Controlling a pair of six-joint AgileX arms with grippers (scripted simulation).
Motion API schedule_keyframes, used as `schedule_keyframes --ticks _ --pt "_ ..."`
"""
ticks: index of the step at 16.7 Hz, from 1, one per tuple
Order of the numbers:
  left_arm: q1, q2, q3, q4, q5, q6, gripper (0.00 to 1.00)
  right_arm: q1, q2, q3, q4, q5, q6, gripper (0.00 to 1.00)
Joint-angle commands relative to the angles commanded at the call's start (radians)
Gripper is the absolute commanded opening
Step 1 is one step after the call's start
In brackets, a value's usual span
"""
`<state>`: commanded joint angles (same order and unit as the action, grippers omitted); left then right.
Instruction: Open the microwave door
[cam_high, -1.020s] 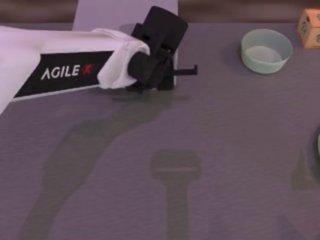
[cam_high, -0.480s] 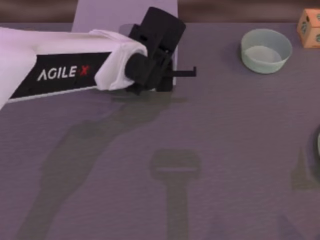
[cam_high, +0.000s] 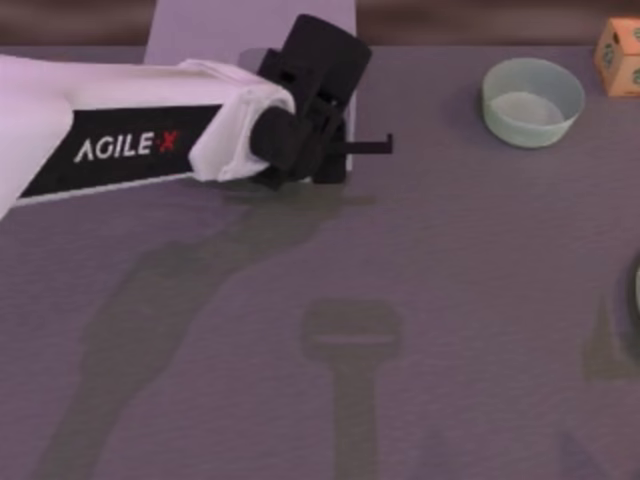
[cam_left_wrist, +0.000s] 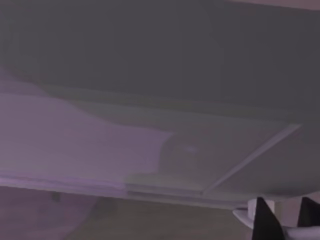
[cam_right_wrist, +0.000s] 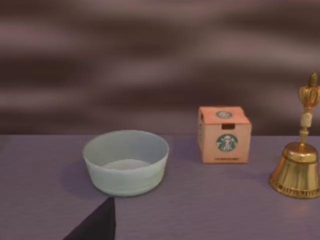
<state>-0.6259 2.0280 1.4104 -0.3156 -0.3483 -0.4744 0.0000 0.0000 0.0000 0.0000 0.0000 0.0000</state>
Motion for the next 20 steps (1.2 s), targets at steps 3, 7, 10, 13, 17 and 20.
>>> schedule_keyframes --ticks 3,7,10,13,17,20 --pt "0.0 0.0 0.0 0.0 0.0 0.0 0.0 0.0 0.0 0.0 0.0 0.0 0.0 1.0" --pt "0.0 0.0 0.0 0.0 0.0 0.0 0.0 0.0 0.0 0.0 0.0 0.0 0.0 1.0" --pt "0.0 0.0 0.0 0.0 0.0 0.0 0.0 0.0 0.0 0.0 0.0 0.0 0.0 1.0" --pt "-0.005 -0.002 -0.007 0.005 0.01 0.005 0.0 0.0 0.0 0.0 0.0 0.0 0.0 1.0" --pt "0.005 -0.039 -0.05 0.039 0.033 0.045 0.0 0.0 0.0 0.0 0.0 0.0 0.0 1.0" --pt "0.008 -0.042 -0.066 0.041 0.039 0.055 0.0 0.0 0.0 0.0 0.0 0.0 0.0 1.0"
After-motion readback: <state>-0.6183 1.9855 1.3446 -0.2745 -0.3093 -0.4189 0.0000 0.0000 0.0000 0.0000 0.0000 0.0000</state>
